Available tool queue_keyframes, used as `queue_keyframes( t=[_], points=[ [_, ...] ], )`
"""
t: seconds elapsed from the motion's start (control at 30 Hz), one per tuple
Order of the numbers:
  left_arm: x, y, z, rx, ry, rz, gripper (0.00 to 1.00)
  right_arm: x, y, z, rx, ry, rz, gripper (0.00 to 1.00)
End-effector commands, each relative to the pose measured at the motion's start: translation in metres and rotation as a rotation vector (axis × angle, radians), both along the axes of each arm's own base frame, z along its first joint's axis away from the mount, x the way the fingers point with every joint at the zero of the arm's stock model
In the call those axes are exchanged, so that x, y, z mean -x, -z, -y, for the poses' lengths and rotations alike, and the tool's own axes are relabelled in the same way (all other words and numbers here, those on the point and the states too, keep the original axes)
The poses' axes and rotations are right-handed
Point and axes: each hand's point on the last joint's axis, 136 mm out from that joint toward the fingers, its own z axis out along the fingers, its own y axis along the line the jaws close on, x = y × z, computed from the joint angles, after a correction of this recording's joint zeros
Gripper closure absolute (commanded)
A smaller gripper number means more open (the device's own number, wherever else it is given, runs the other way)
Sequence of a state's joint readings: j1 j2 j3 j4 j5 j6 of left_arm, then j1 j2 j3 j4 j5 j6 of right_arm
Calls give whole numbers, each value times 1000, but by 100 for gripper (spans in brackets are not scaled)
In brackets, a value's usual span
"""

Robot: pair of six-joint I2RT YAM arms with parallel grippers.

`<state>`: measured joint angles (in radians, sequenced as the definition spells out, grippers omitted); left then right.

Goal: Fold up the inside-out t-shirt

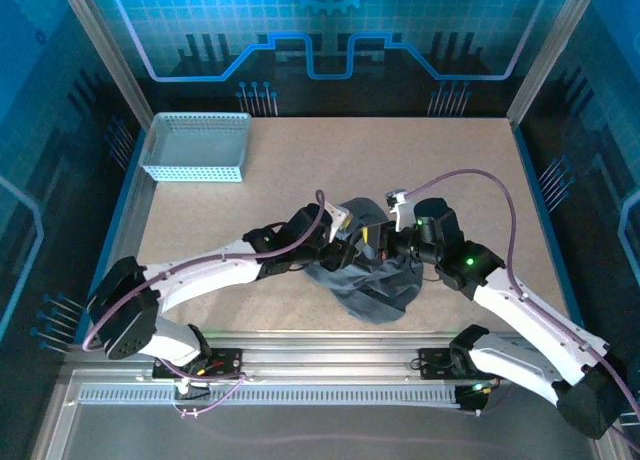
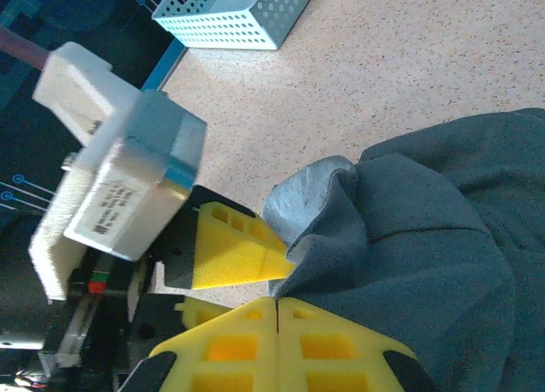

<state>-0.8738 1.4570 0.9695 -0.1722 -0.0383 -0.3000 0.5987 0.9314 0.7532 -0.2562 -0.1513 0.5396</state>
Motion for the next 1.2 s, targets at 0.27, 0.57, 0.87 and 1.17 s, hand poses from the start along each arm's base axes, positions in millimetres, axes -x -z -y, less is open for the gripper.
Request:
queue_keyframes(
  t=[0.27, 0.57, 0.87, 1.17],
  points=[
    [-22, -20, 22, 39, -25, 54, 91, -5, 2, 9, 33, 37, 14, 100],
    [-10, -50, 13, 110, 2, 112, 100, -24, 24, 39, 262, 134, 51, 100],
    [6, -73, 14, 233, 66, 114, 100, -43, 26, 51, 386, 175, 85, 87],
    [-8, -59, 7, 244, 23, 51, 100, -4, 6, 45, 359, 88, 170, 55]
  ],
)
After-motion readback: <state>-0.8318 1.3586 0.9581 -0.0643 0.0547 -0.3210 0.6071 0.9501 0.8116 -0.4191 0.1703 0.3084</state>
